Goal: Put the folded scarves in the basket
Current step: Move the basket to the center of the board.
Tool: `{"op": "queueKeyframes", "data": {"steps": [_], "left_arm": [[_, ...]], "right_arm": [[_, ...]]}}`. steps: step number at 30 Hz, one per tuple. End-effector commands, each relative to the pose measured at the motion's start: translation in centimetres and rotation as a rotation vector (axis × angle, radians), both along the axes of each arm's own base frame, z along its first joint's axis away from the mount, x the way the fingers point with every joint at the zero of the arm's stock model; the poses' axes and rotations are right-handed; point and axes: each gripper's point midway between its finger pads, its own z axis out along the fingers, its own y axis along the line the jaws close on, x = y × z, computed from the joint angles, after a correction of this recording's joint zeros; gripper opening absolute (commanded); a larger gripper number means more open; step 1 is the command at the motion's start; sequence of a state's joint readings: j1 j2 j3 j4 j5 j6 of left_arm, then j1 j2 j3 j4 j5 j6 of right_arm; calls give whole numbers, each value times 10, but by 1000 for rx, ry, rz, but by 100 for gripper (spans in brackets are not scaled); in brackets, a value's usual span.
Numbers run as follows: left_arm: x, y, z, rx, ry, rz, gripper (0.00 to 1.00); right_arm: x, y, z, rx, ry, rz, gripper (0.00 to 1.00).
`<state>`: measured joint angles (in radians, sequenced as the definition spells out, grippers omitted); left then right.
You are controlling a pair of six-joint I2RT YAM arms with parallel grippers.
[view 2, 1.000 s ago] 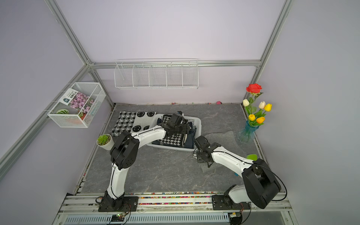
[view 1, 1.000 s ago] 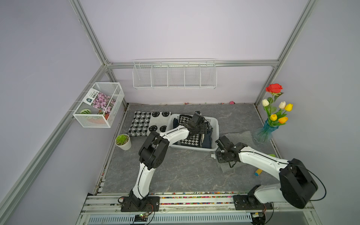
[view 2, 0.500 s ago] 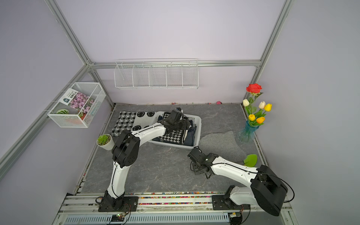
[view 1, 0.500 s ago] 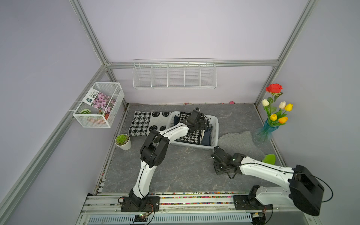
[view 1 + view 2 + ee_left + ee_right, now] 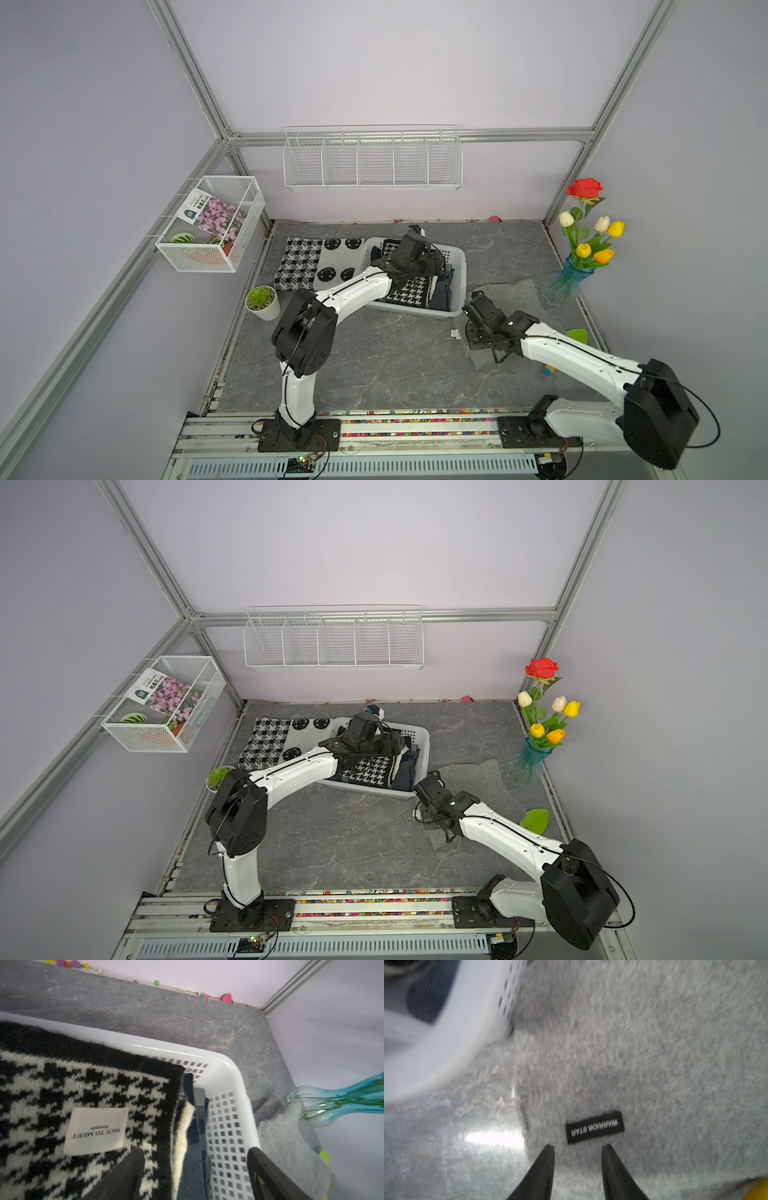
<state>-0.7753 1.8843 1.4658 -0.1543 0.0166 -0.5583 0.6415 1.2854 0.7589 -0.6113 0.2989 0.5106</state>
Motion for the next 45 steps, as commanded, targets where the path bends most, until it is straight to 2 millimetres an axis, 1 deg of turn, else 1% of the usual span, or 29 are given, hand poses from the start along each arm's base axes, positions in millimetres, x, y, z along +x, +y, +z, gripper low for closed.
{"op": "queueKeyframes", "data": {"steps": [1,3,5,7,10,12,15,17,20,23,26,27,29,32,34,36,38,40,41,43,44,45], "left_arm": [[-28,6,19,-61,-14,-8,82],[-48,16,16,-95,2,-16,82],[-69,29,9,-127,36,-28,81],[-88,38,3,-133,58,-48,81],[-115,50,2,-135,62,-81,79],[-131,52,-3,-132,65,-136,77],[-148,51,-17,-111,102,-209,76],[-155,51,-24,-106,110,-237,75],[-158,44,-36,-76,142,-279,75],[-155,32,-49,-66,181,-308,76],[-141,21,-63,-18,194,-294,78],[-136,18,-70,6,201,-286,78],[-128,11,-75,15,198,-279,78],[-118,3,-74,7,161,-267,78],[-113,-3,-74,7,152,-274,78],[-117,-11,-72,-10,159,-300,78],[-130,-15,-67,-21,153,-332,78],[-144,-9,-62,-8,139,-337,78],[-150,1,-63,16,146,-313,78],[-160,29,-68,69,161,-255,78],[-165,45,-71,83,146,-232,78],[-168,65,-78,113,136,-191,79]], "right_arm": [[15,0,-15,-9,45,7,42],[15,0,-27,-34,91,18,42],[11,4,-39,-26,159,28,42],[10,4,-43,-38,190,26,41],[-1,2,-46,-47,248,25,39],[-13,-4,-47,-62,273,13,39],[-29,-4,-50,-57,292,6,39],[-38,-3,-52,-73,308,7,39],[-50,-4,-58,-77,330,5,39],[-59,-8,-59,-76,321,-3,40],[-70,1,-59,-65,322,31,40],[-74,3,-59,-67,323,41,40],[-78,5,-59,-82,317,55,40],[-84,11,-66,-82,318,83,41],[-84,19,-69,-55,309,100,41],[-82,34,-69,-13,284,122,41],[-79,52,-66,42,256,145,41],[-75,73,-61,110,226,165,40],[-74,86,-58,158,213,181,40],[-71,114,-52,278,197,204,40],[-69,126,-48,321,184,217,40],[-68,136,-44,350,171,230,40]]}}
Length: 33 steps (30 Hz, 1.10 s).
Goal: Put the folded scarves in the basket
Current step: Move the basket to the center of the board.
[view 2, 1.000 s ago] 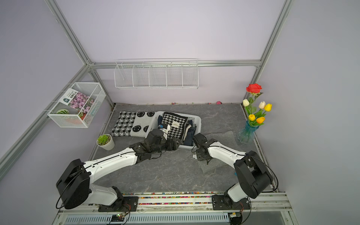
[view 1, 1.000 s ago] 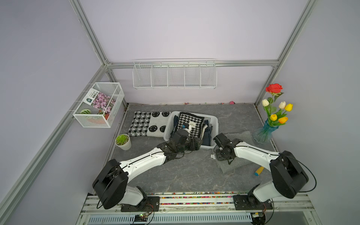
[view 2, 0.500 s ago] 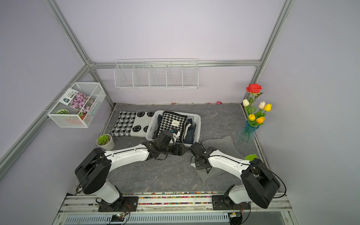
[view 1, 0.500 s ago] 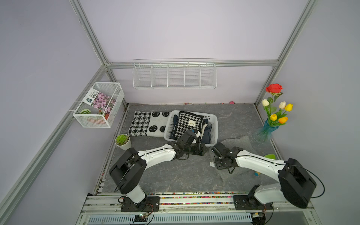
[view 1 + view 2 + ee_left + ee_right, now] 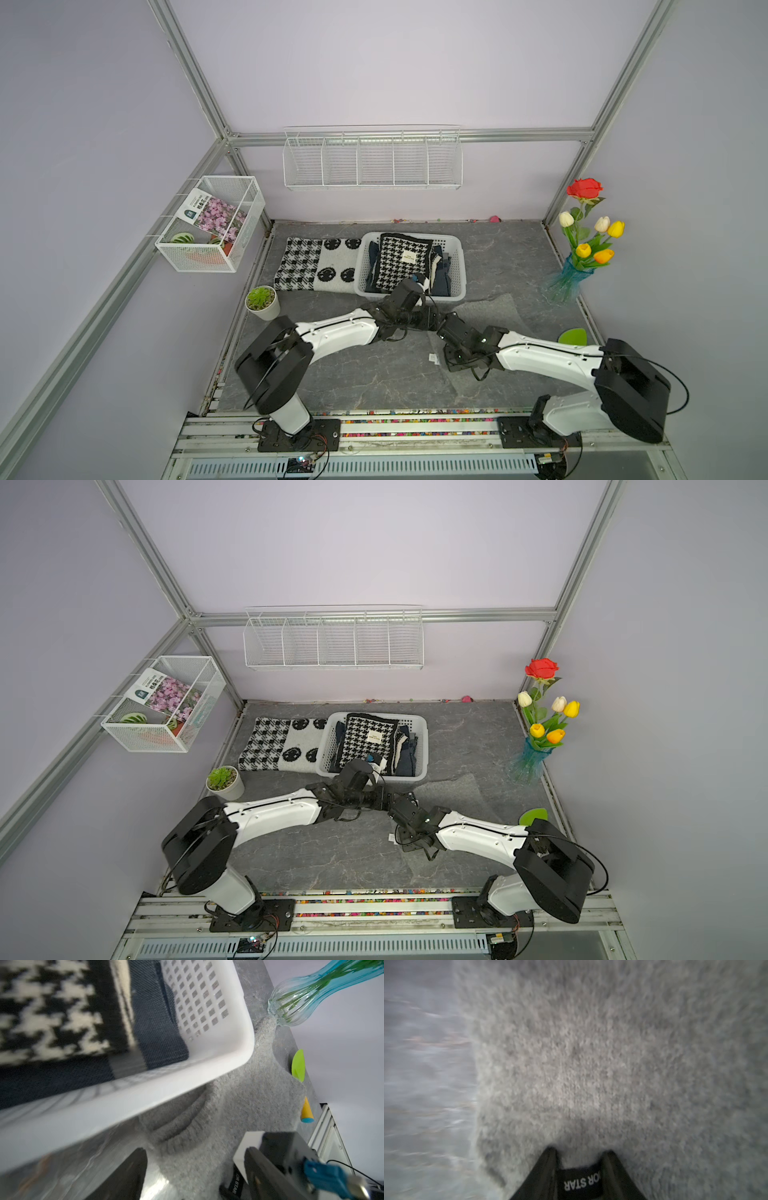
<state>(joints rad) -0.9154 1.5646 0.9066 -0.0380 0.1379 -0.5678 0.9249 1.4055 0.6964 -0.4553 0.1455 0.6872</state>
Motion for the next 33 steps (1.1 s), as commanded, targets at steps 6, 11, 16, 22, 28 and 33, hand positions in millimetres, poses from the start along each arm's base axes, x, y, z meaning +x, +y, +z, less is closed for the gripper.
{"op": "queueKeyframes", "data": {"steps": [6,11,16,22,28,33], "left_arm": [[-46,77,-22,64,10,95,79],[-50,79,-36,39,28,109,81],[-59,64,-42,-24,85,50,84],[-59,65,-68,39,140,71,84],[-63,64,-86,-10,177,96,82],[-66,46,-101,-57,244,60,65]], "right_arm": [[-5,93,28,330,-12,112,41],[-1,91,53,320,-72,161,43],[3,48,52,159,-157,196,47],[8,17,39,154,-194,164,49],[8,-5,56,168,-249,125,50],[1,-13,69,244,-300,112,51]]}}
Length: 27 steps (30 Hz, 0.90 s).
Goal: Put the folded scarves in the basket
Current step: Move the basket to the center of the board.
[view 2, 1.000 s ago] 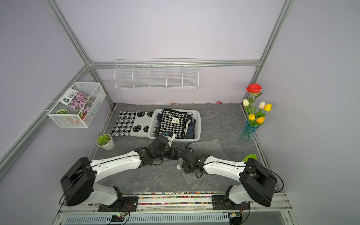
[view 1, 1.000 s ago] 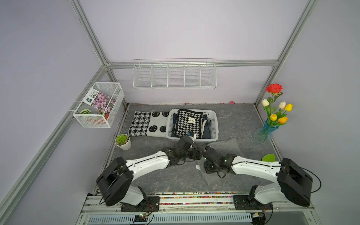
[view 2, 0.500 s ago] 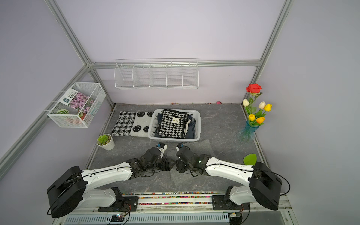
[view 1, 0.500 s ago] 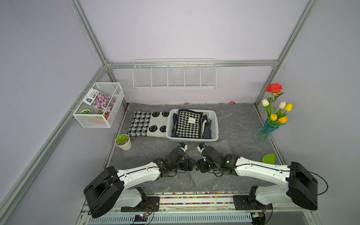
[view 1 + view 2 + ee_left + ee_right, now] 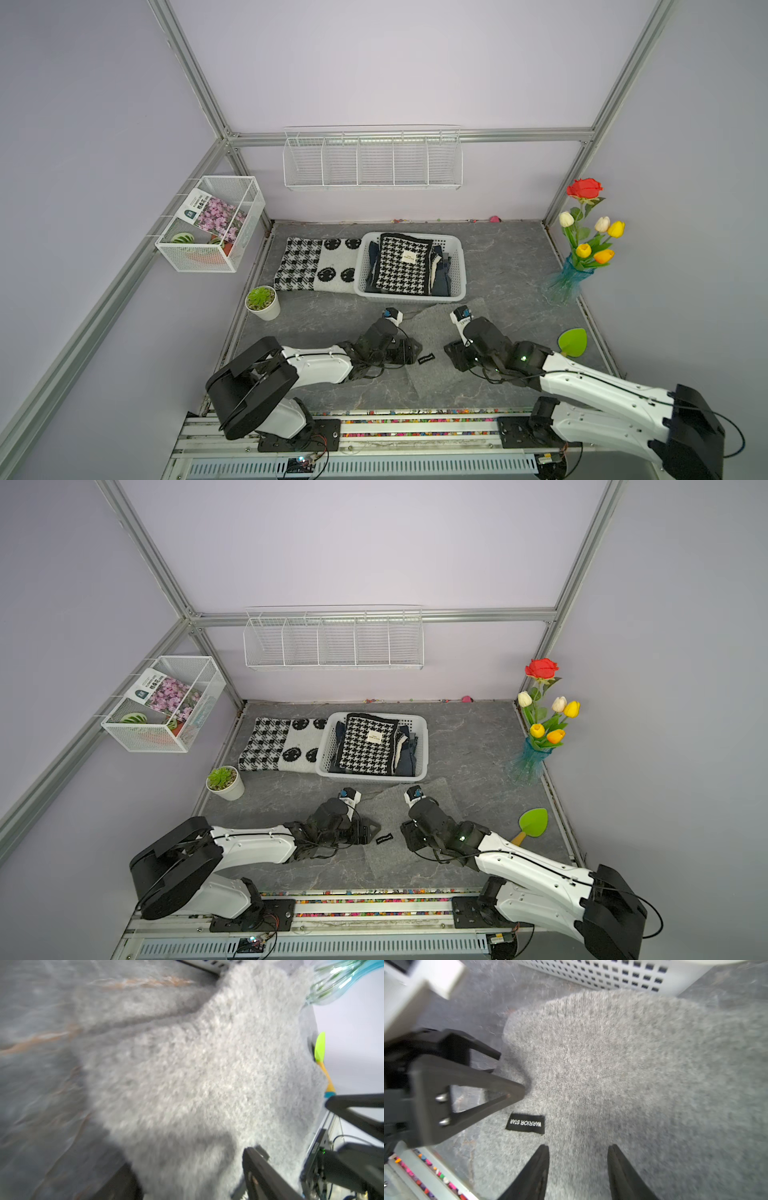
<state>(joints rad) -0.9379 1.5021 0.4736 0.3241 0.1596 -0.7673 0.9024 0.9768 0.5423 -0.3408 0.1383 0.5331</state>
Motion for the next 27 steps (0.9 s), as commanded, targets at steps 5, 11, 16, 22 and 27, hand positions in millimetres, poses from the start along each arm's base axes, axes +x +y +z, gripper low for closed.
{"op": "queueKeyframes", "data": {"steps": [5,11,16,22,27], "left_arm": [[-15,-2,-36,24,103,-39,32],[-22,20,-25,138,88,-81,5],[-32,49,-30,233,97,-84,3],[-10,91,-36,240,104,28,27],[-3,93,-26,212,73,57,45]], "right_arm": [[-4,-21,1,14,-58,-40,51],[1,-30,-4,-13,-64,-92,52],[5,-31,-2,-15,-67,-102,57],[26,-37,3,22,-23,-155,70],[37,-46,-15,7,53,-195,71]]}}
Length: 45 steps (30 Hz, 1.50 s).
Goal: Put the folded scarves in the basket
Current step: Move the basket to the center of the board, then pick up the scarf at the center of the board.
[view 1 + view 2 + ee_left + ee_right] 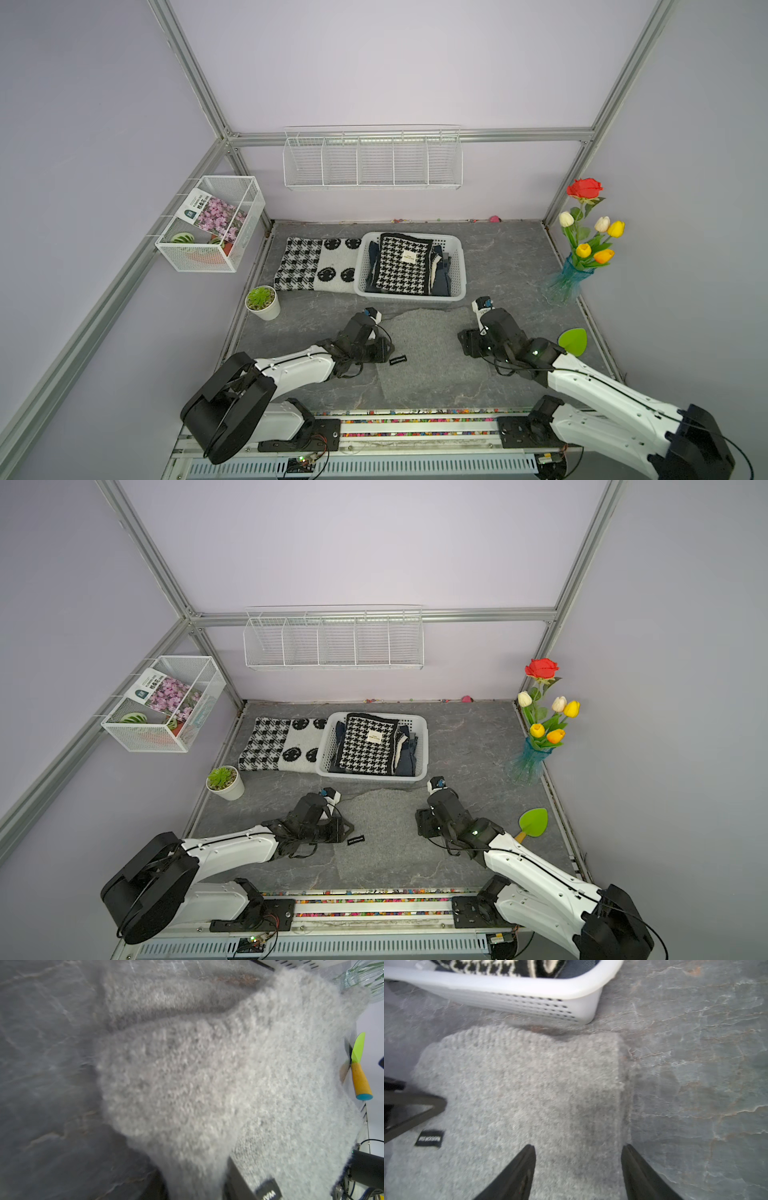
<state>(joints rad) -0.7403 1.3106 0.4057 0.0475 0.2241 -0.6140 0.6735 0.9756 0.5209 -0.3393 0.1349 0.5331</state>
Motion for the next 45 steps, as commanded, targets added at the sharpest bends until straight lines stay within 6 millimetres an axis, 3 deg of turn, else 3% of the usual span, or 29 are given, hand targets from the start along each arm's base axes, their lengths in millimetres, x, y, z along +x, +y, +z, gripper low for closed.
{"op": "queueKeyframes", "data": {"steps": [1,5,9,15,18,22,30,34,39,42,44,45], "left_arm": [[-10,21,-15,83,27,25,49],[-5,29,-10,75,-17,82,60],[-9,27,-15,51,7,82,64],[-9,23,-17,47,27,74,65],[-9,25,-16,48,21,80,65],[-10,25,-14,41,18,77,64],[-13,20,-26,40,61,62,63],[-15,17,-32,44,87,48,55],[-16,15,-30,18,80,40,33],[-17,11,-28,5,83,24,14],[-18,10,-24,-10,74,15,0],[-17,10,-21,-17,61,15,0]], "right_arm": [[-1,6,-12,29,48,29,71],[-3,2,-32,-2,113,8,75],[-5,-1,-45,-1,156,-14,78],[-2,-8,-54,26,208,-62,80],[-4,0,-60,45,256,-33,85],[-10,10,-73,62,337,13,85],[-21,29,-85,134,425,87,66],[-21,31,-85,144,423,93,60],[-25,38,-90,177,450,114,51],[-25,39,-92,177,454,118,35],[-24,39,-89,180,440,119,18],[-23,38,-87,180,427,120,12]]}}
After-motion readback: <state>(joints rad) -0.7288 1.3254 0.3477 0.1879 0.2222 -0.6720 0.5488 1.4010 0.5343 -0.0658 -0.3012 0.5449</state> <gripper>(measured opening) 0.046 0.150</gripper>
